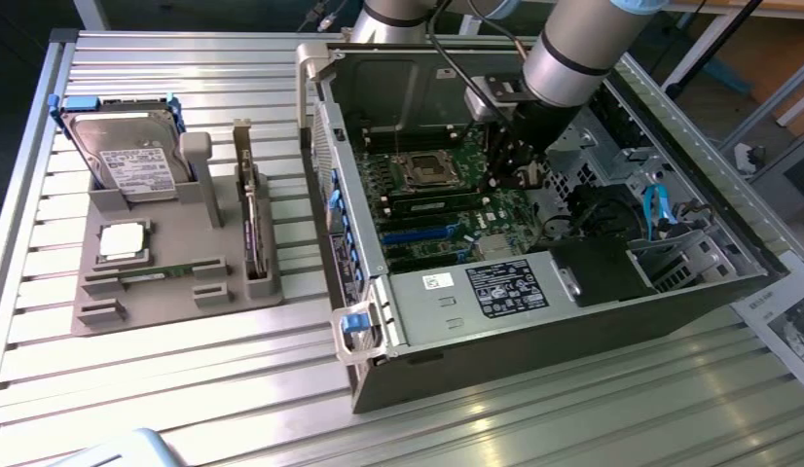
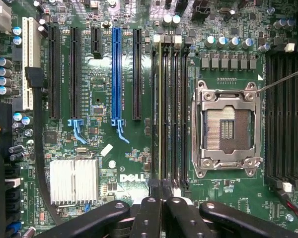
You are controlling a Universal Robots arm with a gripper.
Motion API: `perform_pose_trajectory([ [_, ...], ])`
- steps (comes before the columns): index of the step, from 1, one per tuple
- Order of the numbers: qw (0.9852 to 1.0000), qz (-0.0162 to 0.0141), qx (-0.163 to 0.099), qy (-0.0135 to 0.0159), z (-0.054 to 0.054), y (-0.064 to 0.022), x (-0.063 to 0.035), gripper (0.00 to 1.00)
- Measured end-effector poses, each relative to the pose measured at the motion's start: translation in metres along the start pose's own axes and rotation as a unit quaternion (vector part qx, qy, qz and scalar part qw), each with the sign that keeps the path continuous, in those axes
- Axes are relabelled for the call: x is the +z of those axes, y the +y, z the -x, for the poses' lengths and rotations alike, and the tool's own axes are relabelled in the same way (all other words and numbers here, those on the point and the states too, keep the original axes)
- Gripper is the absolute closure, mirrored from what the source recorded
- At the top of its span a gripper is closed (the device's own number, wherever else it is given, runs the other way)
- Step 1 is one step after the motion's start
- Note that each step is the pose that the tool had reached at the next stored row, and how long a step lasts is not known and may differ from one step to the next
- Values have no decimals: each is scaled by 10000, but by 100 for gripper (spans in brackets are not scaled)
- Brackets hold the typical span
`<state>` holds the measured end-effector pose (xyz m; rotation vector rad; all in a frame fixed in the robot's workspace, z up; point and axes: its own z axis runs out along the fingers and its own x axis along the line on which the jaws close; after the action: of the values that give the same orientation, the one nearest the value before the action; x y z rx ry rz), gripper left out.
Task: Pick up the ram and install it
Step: 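Press down the ram until it locks into place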
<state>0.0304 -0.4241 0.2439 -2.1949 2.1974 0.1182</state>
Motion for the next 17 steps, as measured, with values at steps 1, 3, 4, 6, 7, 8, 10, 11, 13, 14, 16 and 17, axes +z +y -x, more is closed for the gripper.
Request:
perform_pose_trajectory([
  [1,10000,0,0,0,0,0,0,90],
  [3,10000,0,0,-1,0,0,5,90],
  [4,10000,-1,0,-2,0,-1,14,90],
  [6,10000,0,0,-1,-2,-1,24,90],
  [7,10000,0,0,-1,-2,-1,24,90],
  [8,10000,0,0,-1,-2,-1,24,90],
  [10,10000,0,0,-1,-2,-1,28,90],
  [11,10000,-1,0,-2,-2,-2,39,90],
  [13,10000,0,0,-1,-4,-2,59,90],
  [14,10000,0,0,-1,-5,-2,74,90],
  [16,10000,0,0,0,-6,-2,77,90],
  [17,10000,0,0,-1,-6,-2,77,90],
])
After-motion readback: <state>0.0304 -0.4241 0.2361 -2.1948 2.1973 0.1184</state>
